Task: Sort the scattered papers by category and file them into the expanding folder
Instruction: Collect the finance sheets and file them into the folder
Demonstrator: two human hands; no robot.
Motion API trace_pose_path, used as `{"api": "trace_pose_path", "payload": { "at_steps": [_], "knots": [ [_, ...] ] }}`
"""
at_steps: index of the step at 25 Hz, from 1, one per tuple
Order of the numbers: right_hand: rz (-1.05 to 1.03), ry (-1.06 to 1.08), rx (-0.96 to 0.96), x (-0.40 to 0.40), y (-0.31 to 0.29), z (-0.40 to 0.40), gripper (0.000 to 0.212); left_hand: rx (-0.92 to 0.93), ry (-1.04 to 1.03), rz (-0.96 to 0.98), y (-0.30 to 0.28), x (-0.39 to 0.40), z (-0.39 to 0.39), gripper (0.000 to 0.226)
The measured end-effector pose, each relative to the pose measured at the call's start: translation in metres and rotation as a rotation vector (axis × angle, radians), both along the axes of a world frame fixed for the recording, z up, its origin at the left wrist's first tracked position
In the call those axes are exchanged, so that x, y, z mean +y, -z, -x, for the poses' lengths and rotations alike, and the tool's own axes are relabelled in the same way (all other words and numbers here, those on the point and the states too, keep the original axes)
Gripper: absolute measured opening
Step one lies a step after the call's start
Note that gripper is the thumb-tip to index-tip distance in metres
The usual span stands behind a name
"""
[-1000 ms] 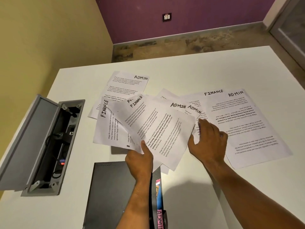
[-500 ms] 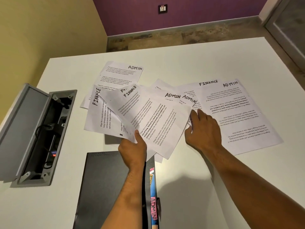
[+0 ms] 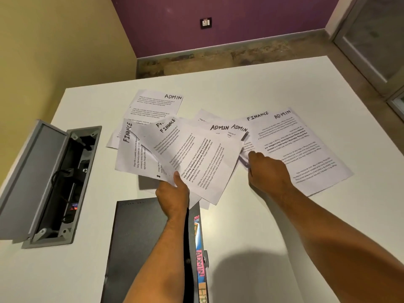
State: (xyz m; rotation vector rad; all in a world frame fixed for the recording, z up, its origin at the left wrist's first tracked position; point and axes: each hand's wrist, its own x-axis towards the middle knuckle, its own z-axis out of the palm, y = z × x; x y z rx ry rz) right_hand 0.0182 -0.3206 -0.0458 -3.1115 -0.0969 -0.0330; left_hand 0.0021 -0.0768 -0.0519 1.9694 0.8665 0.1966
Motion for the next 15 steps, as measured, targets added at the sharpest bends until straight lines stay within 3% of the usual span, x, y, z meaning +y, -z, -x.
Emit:
{"api": "trace_pose_path", "payload": {
  "at_steps": [4, 8, 10, 13, 15],
  "knots": [
    [0.042, 0.088, -0.073, 0.006, -0.008, 0.022, 0.022, 0.077, -0.006, 0.161, -0.021, 0.005, -0.005, 0.048],
    [0.009, 0.215, -0.110, 0.022, -0.036, 0.041, 0.024, 0.059, -0.009, 0.189, -0.056, 0.010, 0.007, 0.047],
    [-0.072, 0.307, -0.056, 0.029, -0.055, 0.048, 0.023, 0.034, -0.017, 0.220, -0.074, 0.012, 0.016, 0.045],
    [-0.211, 0.423, 0.037, 0.031, -0.087, 0.063, 0.003, 0.006, 0.017, 0.225, -0.101, 0.013, 0.032, 0.042],
    [-0.293, 0.486, 0.042, 0.029, -0.106, 0.078, 0.019, -0.034, 0.021, 0.243, -0.120, 0.011, 0.047, 0.038]
  ]
}}
